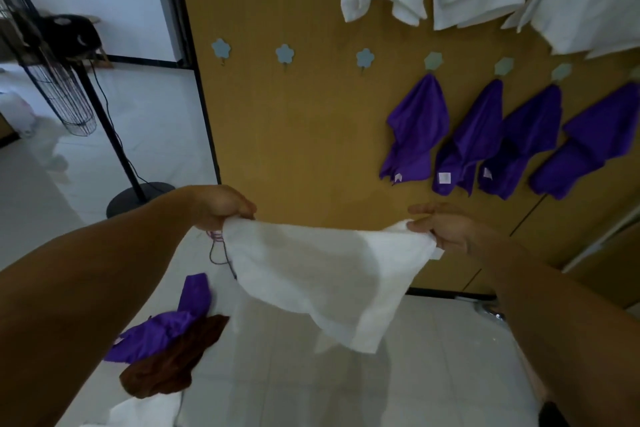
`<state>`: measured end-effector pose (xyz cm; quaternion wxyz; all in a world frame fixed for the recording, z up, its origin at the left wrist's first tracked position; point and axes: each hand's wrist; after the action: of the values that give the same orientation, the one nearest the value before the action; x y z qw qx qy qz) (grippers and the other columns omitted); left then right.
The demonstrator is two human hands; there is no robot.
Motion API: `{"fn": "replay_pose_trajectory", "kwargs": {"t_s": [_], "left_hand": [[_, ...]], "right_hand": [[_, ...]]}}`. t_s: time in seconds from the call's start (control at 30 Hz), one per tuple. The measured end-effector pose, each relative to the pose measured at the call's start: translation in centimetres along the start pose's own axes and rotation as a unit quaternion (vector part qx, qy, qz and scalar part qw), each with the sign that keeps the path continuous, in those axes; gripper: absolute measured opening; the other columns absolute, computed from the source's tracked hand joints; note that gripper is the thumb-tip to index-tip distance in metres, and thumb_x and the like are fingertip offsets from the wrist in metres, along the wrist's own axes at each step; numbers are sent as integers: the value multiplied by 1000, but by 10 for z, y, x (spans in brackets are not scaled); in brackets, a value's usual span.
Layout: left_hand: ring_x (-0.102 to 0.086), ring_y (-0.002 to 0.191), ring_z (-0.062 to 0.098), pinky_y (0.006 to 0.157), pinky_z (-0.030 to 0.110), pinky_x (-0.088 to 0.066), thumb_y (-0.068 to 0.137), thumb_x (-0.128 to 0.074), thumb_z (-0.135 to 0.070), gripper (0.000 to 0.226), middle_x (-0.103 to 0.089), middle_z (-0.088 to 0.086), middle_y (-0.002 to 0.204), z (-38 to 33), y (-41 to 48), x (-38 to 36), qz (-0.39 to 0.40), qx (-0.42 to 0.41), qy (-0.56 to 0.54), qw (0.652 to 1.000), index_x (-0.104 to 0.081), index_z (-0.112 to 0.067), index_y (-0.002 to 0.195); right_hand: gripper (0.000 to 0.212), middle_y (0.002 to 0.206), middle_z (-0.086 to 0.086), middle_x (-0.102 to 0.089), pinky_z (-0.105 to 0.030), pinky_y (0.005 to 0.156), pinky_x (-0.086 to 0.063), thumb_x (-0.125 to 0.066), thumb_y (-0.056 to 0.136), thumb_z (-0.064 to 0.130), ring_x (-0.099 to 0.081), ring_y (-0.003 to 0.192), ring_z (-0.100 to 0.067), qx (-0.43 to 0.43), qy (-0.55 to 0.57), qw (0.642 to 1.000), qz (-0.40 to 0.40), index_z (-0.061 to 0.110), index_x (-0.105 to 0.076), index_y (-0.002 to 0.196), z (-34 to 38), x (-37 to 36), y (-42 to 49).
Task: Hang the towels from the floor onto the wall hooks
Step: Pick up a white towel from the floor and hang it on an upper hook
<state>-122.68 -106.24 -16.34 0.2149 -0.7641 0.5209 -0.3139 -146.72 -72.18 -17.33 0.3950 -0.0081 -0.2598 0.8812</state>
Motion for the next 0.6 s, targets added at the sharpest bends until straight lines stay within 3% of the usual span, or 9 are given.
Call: {"fn": "replay_pose_trajectory", "kwargs": {"t_s": [0.1,0.2,0.3,0.43,0.6], "left_hand": [[-69,89,31,61,32,-57,82,-69,-4,25,-67,21,111,-11,-1,-2,-21,31,72,997,-66,6,105],[-68,94,33,72,39,-59,81,-72,-11,27,-70,18,106,-26,-3,-4,-25,67,128,989,-67,2,105],[-69,94,31,77,41,-58,78,-77,-19,25,-73,14,102,-43,-5,0,-20,69,143,987,-73,-4,98],[-71,82,25,68,35,-58,77,-75,-34,34,-74,10,96,-57,-8,4,-21,55,81,995,-73,-10,101],[-59,104,33,95,45,-49,83,-68,-15,32,-61,16,110,-53,-4,7,-58,-33,-94,993,-60,-3,111]], "right_hand": [[47,111,-4,-62,-31,74,-55,-67,89,9,-62,96,-18,35,-21,997,-61,21,-53,132,0,-2,10],[35,109,-10,-63,-29,75,-55,-62,93,11,-63,92,-22,42,-88,991,-97,12,-55,127,8,-6,26],[26,102,-14,-67,-17,54,-50,-63,92,19,-59,72,-15,30,-156,983,-90,-1,-64,109,21,-7,37],[33,80,-10,-64,-28,61,-51,-73,84,34,-60,67,-19,-33,-59,997,-34,3,-63,84,38,-6,40],[24,84,-10,-63,-32,73,-53,-57,94,25,-63,75,-20,-81,10,985,149,2,-62,90,54,3,43]]}}
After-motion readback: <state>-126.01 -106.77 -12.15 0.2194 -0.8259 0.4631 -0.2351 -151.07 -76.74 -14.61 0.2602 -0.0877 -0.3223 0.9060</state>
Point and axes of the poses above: each hand's wrist, its own y-axis towards the middle knuckle, its own x-axis out of the back of the hand, z = x × y
